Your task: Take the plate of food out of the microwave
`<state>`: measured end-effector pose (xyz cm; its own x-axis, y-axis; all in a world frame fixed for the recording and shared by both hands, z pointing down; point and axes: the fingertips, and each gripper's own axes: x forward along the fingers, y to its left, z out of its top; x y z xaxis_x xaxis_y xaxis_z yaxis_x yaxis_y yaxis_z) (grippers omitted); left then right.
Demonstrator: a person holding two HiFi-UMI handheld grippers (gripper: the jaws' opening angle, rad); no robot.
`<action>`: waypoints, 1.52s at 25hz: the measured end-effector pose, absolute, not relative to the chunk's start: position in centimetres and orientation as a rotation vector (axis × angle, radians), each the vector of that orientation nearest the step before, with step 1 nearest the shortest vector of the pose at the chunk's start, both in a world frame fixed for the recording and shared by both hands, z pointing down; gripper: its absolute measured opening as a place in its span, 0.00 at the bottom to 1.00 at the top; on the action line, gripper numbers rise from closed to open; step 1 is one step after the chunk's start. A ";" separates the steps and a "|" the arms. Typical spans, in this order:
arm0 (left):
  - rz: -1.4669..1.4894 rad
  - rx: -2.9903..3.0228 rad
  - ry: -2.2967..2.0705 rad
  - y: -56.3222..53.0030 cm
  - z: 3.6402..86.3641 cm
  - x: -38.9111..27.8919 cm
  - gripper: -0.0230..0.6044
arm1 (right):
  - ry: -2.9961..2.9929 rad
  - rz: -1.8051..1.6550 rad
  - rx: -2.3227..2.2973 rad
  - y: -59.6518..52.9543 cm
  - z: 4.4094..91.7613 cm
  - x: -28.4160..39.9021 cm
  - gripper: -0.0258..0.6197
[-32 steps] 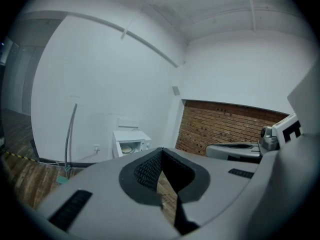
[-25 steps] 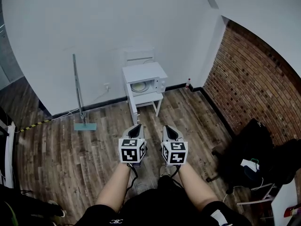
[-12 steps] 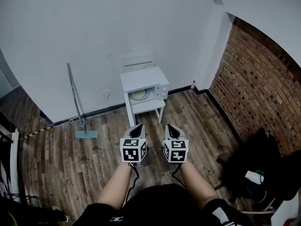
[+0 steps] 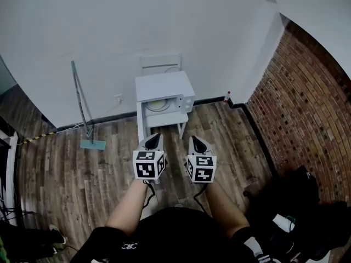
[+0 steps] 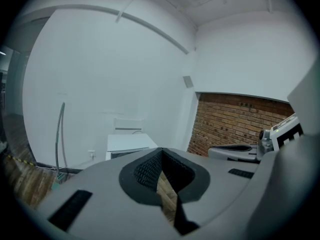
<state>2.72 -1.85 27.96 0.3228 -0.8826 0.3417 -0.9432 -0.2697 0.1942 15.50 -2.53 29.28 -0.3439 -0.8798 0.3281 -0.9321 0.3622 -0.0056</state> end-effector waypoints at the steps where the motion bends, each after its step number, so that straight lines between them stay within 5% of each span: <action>1: 0.231 2.229 -1.633 -2.5 28.1 2.9 0.03 | -2.365 0.275 1.598 -3.2 29.4 15.7 0.05; 38: 0.219 2.078 -1.595 -23.4 35.7 -9.1 0.03 | -2.271 0.291 1.386 -25.0 37.4 3.2 0.05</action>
<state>-9.14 -23.41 35.70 0.2984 -0.8566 0.4210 -0.9384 -0.1828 0.2932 3.23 -25.01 37.39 -0.3855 -0.7835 0.4874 -0.8810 0.4695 0.0579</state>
